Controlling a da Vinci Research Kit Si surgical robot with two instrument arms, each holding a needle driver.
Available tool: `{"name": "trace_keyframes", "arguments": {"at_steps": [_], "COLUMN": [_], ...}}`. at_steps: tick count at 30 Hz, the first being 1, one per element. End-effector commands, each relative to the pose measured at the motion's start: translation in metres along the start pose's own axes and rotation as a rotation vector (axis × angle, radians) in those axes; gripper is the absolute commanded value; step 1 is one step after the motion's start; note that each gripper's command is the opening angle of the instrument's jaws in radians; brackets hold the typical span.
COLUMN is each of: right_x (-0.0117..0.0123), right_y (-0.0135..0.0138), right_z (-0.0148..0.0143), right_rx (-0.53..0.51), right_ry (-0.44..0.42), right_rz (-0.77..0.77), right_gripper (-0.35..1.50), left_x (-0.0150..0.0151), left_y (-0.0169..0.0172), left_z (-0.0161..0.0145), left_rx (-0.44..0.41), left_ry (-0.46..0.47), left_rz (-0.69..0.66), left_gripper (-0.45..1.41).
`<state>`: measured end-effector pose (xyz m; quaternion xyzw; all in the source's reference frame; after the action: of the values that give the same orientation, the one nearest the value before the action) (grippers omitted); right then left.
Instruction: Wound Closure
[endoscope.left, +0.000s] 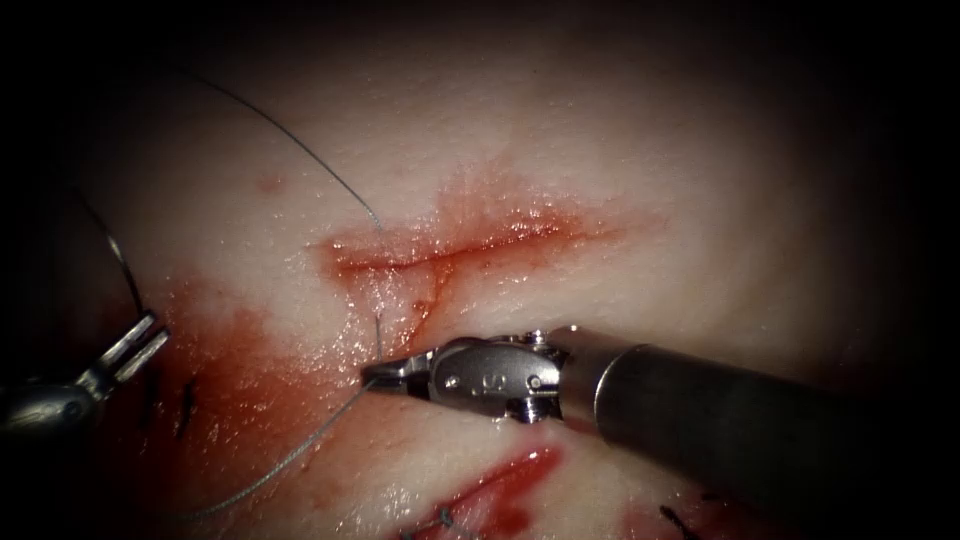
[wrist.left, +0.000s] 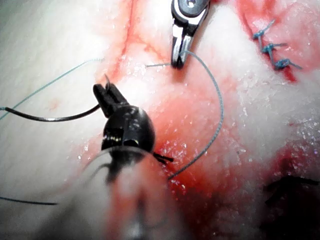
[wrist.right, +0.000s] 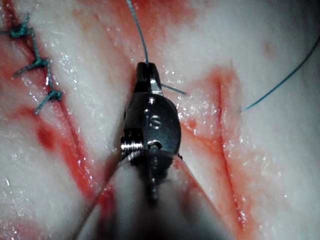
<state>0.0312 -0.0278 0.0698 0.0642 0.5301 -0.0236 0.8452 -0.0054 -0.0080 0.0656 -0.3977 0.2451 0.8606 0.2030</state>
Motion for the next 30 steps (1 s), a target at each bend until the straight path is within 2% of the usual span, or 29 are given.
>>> {"name": "trace_keyframes", "arguments": {"at_steps": [1,5,9,14,17,18,19,20,21,23,30], "right_x": [0.0012,0.0038,0.0075,0.0100,0.0106,0.0106,0.0106,0.0105,0.0103,0.0099,0.0075], "right_y": [-0.0012,-0.0036,-0.0061,-0.0065,-0.0055,-0.0048,-0.0041,-0.0033,-0.0023,-0.0006,0.0045], "right_z": [0.0010,0.0006,0.0009,0.0015,0.0014,0.0013,0.0012,0.0011,0.0009,0.0004,-0.0009], "right_rx": [0.012,0.040,0.072,0.103,0.098,0.092,0.073,0.053,0.018,-0.007,-0.045], "right_ry": [-0.002,-0.003,0.009,0.025,0.027,0.037,0.040,0.045,0.044,0.042,0.026], "right_rz": [0.011,0.021,0.043,0.055,0.069,0.077,0.085,0.093,0.106,0.118,0.098], "right_gripper": [-0.35,-0.35,-0.35,-0.35,-0.35,0.19,0.57,0.89,1.13,1.26,1.28], "left_x": [-0.0001,-0.0001,0.0000,0.0001,0.0001,0.0001,0.0000,0.0000,0.0000,-0.0001,-0.0002], "left_y": [0.0000,0.0001,0.0002,0.0003,0.0003,0.0003,0.0003,0.0003,0.0003,0.0003,0.0004], "left_z": [0.0009,0.0008,0.0009,0.0010,0.0010,0.0010,0.0011,0.0011,0.0011,0.0012,0.0012], "left_rx": [0.000,0.001,0.000,0.000,-0.002,-0.002,-0.002,-0.002,-0.004,-0.003,-0.006], "left_ry": [0.005,0.005,0.006,0.008,0.010,0.010,0.010,0.011,0.009,0.010,0.007], "left_rz": [0.001,0.001,0.001,0.001,0.001,0.001,0.001,0.001,0.002,0.003,0.006], "left_gripper": [-0.45,-0.45,-0.45,-0.45,-0.45,-0.45,-0.45,-0.45,-0.45,-0.45,-0.45]}}
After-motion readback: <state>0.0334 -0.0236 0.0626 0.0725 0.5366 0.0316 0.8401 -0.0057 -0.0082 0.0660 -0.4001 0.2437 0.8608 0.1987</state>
